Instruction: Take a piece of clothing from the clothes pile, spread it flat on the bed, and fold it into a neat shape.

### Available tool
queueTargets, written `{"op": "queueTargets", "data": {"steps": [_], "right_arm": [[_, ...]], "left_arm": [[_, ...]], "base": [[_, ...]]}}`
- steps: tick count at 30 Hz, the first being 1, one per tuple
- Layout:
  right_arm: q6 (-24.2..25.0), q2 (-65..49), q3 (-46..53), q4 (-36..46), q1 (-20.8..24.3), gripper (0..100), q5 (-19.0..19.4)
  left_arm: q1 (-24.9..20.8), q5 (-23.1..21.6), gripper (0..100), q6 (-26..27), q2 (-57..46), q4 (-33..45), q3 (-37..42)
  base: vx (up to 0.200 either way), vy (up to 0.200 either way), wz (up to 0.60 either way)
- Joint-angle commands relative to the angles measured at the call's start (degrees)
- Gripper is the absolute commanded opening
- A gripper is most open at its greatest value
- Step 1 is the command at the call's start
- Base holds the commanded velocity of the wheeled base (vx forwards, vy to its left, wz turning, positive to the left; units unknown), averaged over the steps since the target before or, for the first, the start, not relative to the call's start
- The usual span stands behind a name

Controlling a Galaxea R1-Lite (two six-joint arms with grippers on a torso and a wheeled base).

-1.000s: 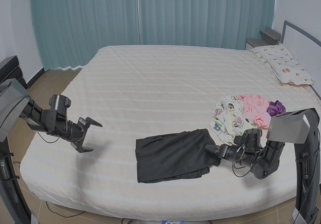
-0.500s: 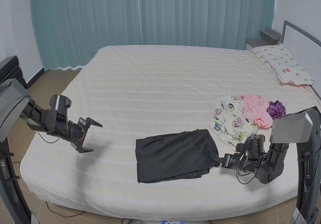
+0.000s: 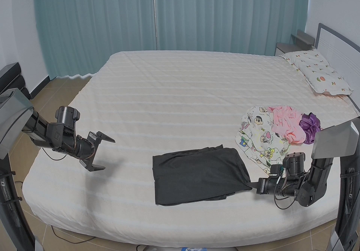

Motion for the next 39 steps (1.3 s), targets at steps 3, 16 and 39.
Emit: {"op": "queueTargets", "data": {"steps": [3,16,39], "right_arm": [[-3.42,-0.60,0.42,3.74,-0.81,0,0.08],[-5.00,-0.08,0.07,3.21,-0.46,100,0.25],[16.09,11.70,-30.87,3.92,3.94,100,-11.00]], "left_arm": [[0.04,-0.01,100,-0.05,0.10,-0.01,-0.01],[0.04,-0.01,100,-0.05,0.10,-0.01,-0.01],[-0.84,2.53,100,-0.05,0.28,-0.10,-0.10]], "base": [[0.000,0.000,0.00],[0.000,0.000,0.00],[0.052,0.000,0.00]]}}
